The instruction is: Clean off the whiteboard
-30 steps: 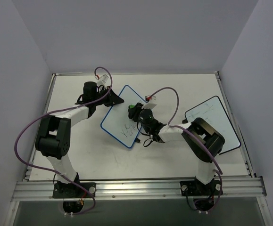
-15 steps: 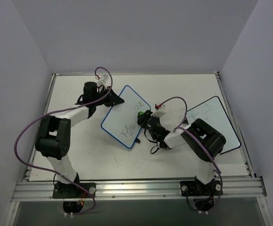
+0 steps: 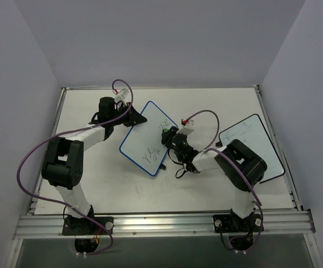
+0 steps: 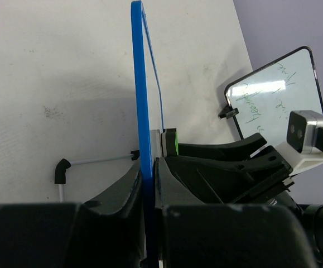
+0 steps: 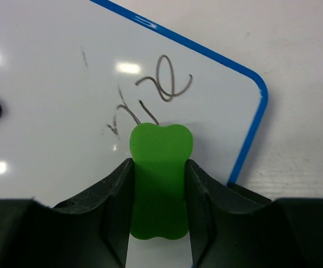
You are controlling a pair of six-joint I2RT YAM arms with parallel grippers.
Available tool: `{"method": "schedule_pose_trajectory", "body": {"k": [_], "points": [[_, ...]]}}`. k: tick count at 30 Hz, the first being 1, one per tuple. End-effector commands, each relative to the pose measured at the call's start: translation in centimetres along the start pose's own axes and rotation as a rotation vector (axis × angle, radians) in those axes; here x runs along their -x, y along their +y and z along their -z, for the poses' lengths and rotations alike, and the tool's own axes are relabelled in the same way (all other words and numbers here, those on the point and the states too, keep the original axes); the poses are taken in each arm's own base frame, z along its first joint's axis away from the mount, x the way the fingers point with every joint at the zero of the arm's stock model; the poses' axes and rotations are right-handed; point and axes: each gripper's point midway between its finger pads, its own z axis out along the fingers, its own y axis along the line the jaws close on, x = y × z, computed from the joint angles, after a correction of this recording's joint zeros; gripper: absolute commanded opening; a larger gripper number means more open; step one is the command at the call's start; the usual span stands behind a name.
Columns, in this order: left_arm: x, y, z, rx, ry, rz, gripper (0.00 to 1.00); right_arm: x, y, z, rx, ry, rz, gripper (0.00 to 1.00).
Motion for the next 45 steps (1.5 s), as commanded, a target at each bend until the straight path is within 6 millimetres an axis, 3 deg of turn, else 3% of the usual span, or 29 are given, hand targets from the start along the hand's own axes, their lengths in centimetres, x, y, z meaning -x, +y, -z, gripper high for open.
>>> {"method": "schedule_pose_trajectory", "body": {"k": [1,3,10,15,19,30,34,39,45], "points": [[-6.8,0.6,-1.1,0.013,0.187,-0.023,0.02,-3.4,0.9,-0.6,0.004,0.165,0.110,0.00],[-6.9,0.7,-1.2,0.014,0.191,-0.024,0.02,-2.2,2.8,-1.4,0.032,0.151,0.112,0.00],[-7.1,0.5,-1.4,0.007,0.197,-0.024,0.02,-0.2,6.3,-4.4,0.091,0.184,0.103,0.00],[-7.2,0.4,-1.4,0.004,0.200,-0.025,0.02,-0.1,5.4,-6.0,0.069,0.212,0.097,0.00],[-7.2,0.4,-1.4,0.002,0.198,-0.026,0.02,-0.8,3.7,-5.9,0.045,0.220,0.094,0.00],[-7.0,0.3,-1.3,0.009,0.196,-0.037,0.02,-3.3,-2.2,-2.4,-0.036,0.230,0.071,0.00],[-7.1,0.2,-1.3,0.008,0.197,-0.039,0.02,-3.4,-3.3,-2.1,-0.050,0.238,0.071,0.00],[-7.1,0.3,-1.3,0.009,0.196,-0.042,0.02,-2.8,-2.9,-2.6,-0.042,0.234,0.076,0.00],[-7.1,0.1,-1.2,0.004,0.198,-0.047,0.02,-1.0,-0.1,-4.5,-0.004,0.224,0.091,0.00]]}}
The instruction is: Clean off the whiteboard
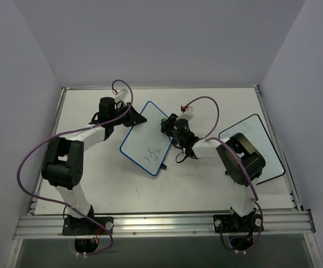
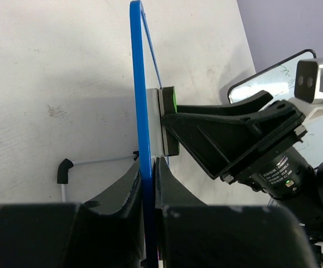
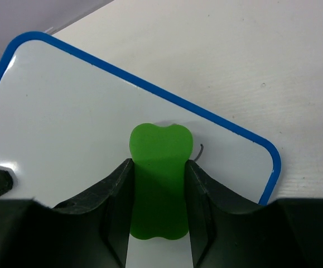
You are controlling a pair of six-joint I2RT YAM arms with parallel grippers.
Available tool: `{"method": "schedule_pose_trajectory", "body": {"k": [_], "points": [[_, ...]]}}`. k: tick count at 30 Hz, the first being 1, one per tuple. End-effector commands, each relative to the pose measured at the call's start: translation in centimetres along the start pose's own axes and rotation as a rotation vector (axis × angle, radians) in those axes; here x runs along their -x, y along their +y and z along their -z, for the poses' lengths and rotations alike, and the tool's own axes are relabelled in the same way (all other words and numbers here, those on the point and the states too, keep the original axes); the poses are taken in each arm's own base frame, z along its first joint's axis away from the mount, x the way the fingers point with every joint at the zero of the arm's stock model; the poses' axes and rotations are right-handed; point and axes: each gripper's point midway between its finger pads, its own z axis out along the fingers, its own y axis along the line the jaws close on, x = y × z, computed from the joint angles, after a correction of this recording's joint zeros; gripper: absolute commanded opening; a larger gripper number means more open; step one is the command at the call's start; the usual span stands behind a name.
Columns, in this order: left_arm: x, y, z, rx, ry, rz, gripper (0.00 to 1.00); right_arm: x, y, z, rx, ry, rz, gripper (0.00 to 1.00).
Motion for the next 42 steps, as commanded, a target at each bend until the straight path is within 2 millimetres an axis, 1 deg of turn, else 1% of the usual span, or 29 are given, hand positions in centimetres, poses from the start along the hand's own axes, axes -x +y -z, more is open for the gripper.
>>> {"method": "schedule_pose_trajectory", "body": {"k": [1,2,5,6,7,9,12,14,15,16,18,19,20,22,23,25,26,28,29,30,32,33,34,37,39,40,42], "points": [[-7.1,-0.1,-1.1,-0.010,0.201,-0.051,0.02,-3.8,-1.0,-0.5,-0.043,0.173,0.080,0.00],[-7.1,-0.1,-1.1,-0.012,0.201,-0.052,0.02,-2.8,0.2,-1.0,-0.024,0.155,0.080,0.00],[-7.2,-0.2,-1.2,-0.013,0.203,-0.056,0.02,-2.0,1.2,-1.6,-0.016,0.154,0.087,0.00],[-7.2,-0.2,-1.2,-0.013,0.203,-0.056,0.02,-1.1,2.1,-2.0,0.000,0.139,0.085,0.00],[-7.2,-0.1,-1.2,-0.012,0.204,-0.055,0.02,-1.1,2.1,-2.1,-0.006,0.147,0.089,0.00],[-7.3,-0.1,-1.2,-0.013,0.205,-0.055,0.02,-0.6,2.7,-2.4,0.002,0.142,0.089,0.00],[-7.4,-0.1,-1.2,-0.013,0.208,-0.055,0.02,-0.8,2.7,-2.6,0.000,0.146,0.089,0.00],[-7.4,-0.2,-1.2,-0.014,0.207,-0.058,0.02,-1.1,2.1,-2.7,-0.013,0.151,0.088,0.00],[-7.4,-0.1,-1.2,-0.013,0.206,-0.060,0.02,-1.3,2.2,-2.6,-0.009,0.150,0.086,0.00],[-7.3,-0.2,-1.2,-0.012,0.204,-0.061,0.02,-2.0,1.5,-2.5,-0.020,0.163,0.084,0.00],[-7.3,-0.2,-1.2,-0.012,0.204,-0.061,0.02,-2.3,0.9,-2.3,-0.025,0.160,0.077,0.00],[-7.2,-0.2,-1.2,-0.010,0.202,-0.064,0.02,-3.1,-0.1,-1.9,-0.039,0.174,0.071,0.00],[-7.2,-0.2,-1.2,-0.010,0.202,-0.064,0.02,-3.3,-0.6,-1.7,-0.046,0.177,0.065,0.00],[-7.3,-0.2,-1.2,-0.009,0.203,-0.063,0.02,-3.4,-1.1,-1.4,-0.042,0.169,0.046,0.00],[-7.3,-0.2,-1.2,-0.009,0.203,-0.063,0.02,-4.3,-2.1,-0.8,-0.056,0.185,0.041,0.00],[-7.3,-0.1,-1.2,-0.009,0.204,-0.060,0.02,-4.4,-2.6,-0.4,-0.052,0.177,0.029,0.00],[-7.3,-0.2,-1.3,-0.011,0.205,-0.062,0.02,-5.1,-3.4,0.1,-0.064,0.191,0.025,0.00],[-7.3,-0.1,-1.2,-0.009,0.203,-0.061,0.02,-5.1,-3.9,0.5,-0.066,0.181,0.013,0.00],[-7.3,-0.1,-1.2,-0.009,0.205,-0.061,0.02,-5.7,-4.7,1.0,-0.077,0.193,0.011,0.00],[-7.3,-0.1,-1.2,-0.007,0.205,-0.060,0.02,-5.5,-4.9,1.2,-0.078,0.185,0.005,0.00],[-7.3,-0.1,-1.2,-0.007,0.203,-0.061,0.02,-5.5,-5.9,1.5,-0.094,0.184,-0.008,0.00],[-7.3,-0.2,-1.3,-0.007,0.203,-0.063,0.02,-5.9,-6.4,1.9,-0.093,0.191,-0.017,0.00],[-7.3,-0.1,-1.3,-0.006,0.204,-0.062,0.02,-5.9,-7.0,2.0,-0.100,0.193,-0.025,0.00],[-7.3,-0.2,-1.3,-0.008,0.203,-0.063,0.02,-6.1,-7.4,2.1,-0.099,0.199,-0.028,0.00],[-7.3,-0.2,-1.3,-0.008,0.203,-0.061,0.02,-6.0,-7.2,2.0,-0.094,0.202,-0.028,0.00],[-7.3,-0.2,-1.3,-0.007,0.203,-0.061,0.02,-5.6,-6.6,1.6,-0.082,0.198,-0.027,0.00],[-7.3,-0.1,-1.3,-0.005,0.203,-0.062,0.02,-5.5,-6.3,1.3,-0.079,0.207,-0.021,0.00]]}}
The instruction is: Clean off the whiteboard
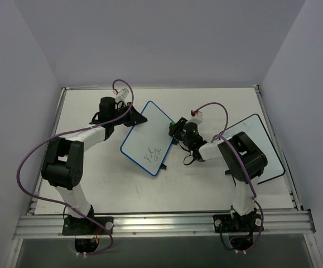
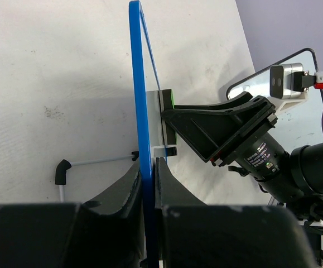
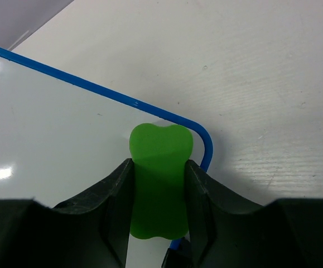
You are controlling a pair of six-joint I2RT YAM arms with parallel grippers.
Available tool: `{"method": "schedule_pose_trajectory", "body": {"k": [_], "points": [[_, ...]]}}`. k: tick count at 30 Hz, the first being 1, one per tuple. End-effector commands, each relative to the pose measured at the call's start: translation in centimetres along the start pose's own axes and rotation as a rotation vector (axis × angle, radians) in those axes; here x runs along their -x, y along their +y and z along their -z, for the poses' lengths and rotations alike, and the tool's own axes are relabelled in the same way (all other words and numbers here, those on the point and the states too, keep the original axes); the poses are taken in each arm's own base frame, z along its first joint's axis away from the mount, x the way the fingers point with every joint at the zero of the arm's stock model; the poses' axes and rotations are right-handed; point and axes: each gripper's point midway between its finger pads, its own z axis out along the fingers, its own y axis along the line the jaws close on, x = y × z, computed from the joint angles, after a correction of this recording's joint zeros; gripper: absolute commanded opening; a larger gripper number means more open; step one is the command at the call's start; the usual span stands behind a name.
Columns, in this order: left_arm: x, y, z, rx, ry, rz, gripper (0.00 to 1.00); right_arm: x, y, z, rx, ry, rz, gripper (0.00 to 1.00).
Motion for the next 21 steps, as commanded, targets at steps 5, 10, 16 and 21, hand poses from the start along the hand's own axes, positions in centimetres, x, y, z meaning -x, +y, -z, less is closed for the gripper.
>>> {"method": "schedule_pose_trajectory", "body": {"k": [5,10,16,21], "points": [[-7.3,0.4,-1.3,0.003,0.205,-0.052,0.02,-3.0,0.7,-0.7,-0.006,0.173,0.072,0.00],[-7.3,0.3,-1.4,0.001,0.206,-0.054,0.02,-1.6,3.4,-1.7,0.031,0.166,0.095,0.00],[-7.3,0.4,-1.4,0.005,0.208,-0.053,0.02,0.2,8.2,-2.5,0.095,0.145,0.123,0.00],[-7.4,0.5,-1.4,0.004,0.210,-0.054,0.02,-0.3,11.2,-2.9,0.133,0.160,0.137,0.00]]}}
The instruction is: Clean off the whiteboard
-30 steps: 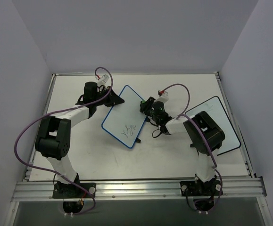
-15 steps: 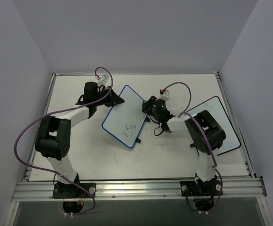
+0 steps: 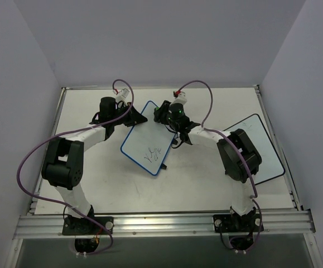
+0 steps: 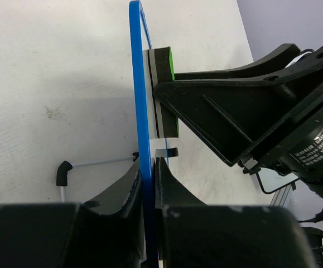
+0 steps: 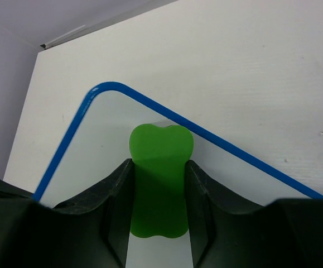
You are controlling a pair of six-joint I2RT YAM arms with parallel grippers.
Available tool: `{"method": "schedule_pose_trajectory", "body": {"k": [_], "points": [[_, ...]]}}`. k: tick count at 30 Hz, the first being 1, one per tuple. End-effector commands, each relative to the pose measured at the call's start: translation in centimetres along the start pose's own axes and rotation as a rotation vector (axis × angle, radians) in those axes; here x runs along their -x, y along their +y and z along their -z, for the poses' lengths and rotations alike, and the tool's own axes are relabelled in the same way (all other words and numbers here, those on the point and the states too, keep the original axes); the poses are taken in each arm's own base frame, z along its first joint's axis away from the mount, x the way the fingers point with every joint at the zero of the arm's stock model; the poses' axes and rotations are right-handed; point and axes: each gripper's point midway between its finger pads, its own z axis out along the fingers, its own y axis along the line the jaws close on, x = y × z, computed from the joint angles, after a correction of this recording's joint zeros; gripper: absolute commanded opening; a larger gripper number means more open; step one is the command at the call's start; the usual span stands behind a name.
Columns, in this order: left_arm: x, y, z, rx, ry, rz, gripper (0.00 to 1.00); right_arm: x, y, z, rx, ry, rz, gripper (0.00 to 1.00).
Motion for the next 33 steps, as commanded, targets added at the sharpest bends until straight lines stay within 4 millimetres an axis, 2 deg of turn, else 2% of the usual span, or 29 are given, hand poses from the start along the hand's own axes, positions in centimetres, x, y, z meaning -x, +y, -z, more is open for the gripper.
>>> {"method": "schedule_pose_trajectory", "body": {"k": [1,3,7,10,11,14,15,17,18,21,25,28,31,33], "points": [[-7.5,0.5,-1.3,0.000,0.215,-0.049,0.02,-2.9,2.7,-0.3,0.054,0.100,0.034,0.00],[-7.5,0.4,-1.3,0.001,0.215,-0.051,0.02,-2.9,3.0,-0.4,0.058,0.102,0.030,0.00],[-7.4,0.4,-1.2,0.006,0.213,-0.053,0.02,-3.1,2.5,-0.2,0.042,0.107,0.028,0.00],[-7.4,0.3,-1.2,0.003,0.214,-0.055,0.02,-3.8,0.5,0.1,0.008,0.112,0.023,0.00],[-7.5,0.5,-1.2,0.008,0.215,-0.050,0.02,-4.7,-0.6,0.4,-0.008,0.122,0.018,0.00],[-7.6,0.5,-1.2,0.007,0.214,-0.053,0.02,-4.6,-2.1,1.1,-0.025,0.100,-0.001,0.00],[-7.5,0.4,-1.1,0.007,0.212,-0.055,0.02,-5.6,-3.4,1.7,-0.052,0.116,-0.001,0.00],[-7.5,0.4,-1.1,0.009,0.212,-0.056,0.02,-5.5,-3.9,2.4,-0.063,0.095,0.000,0.00],[-7.5,0.4,-1.1,0.009,0.212,-0.056,0.02,-6.4,-5.4,3.0,-0.102,0.101,0.004,0.00],[-7.5,0.4,-1.2,0.010,0.212,-0.055,0.02,-7.3,-7.0,4.0,-0.138,0.100,0.010,0.00],[-7.4,0.4,-1.1,0.011,0.209,-0.057,0.02,-8.4,-8.0,5.0,-0.151,0.102,0.008,0.00],[-7.4,0.4,-1.1,0.015,0.207,-0.058,0.02,-9.2,-7.5,5.6,-0.140,0.106,0.015,0.00],[-7.4,0.4,-1.1,0.016,0.208,-0.058,0.02,-10.2,-5.7,6.1,-0.113,0.108,0.026,0.00],[-7.4,0.4,-1.1,0.018,0.205,-0.059,0.02,-11.0,-3.5,6.7,-0.075,0.112,0.036,0.00]]}}
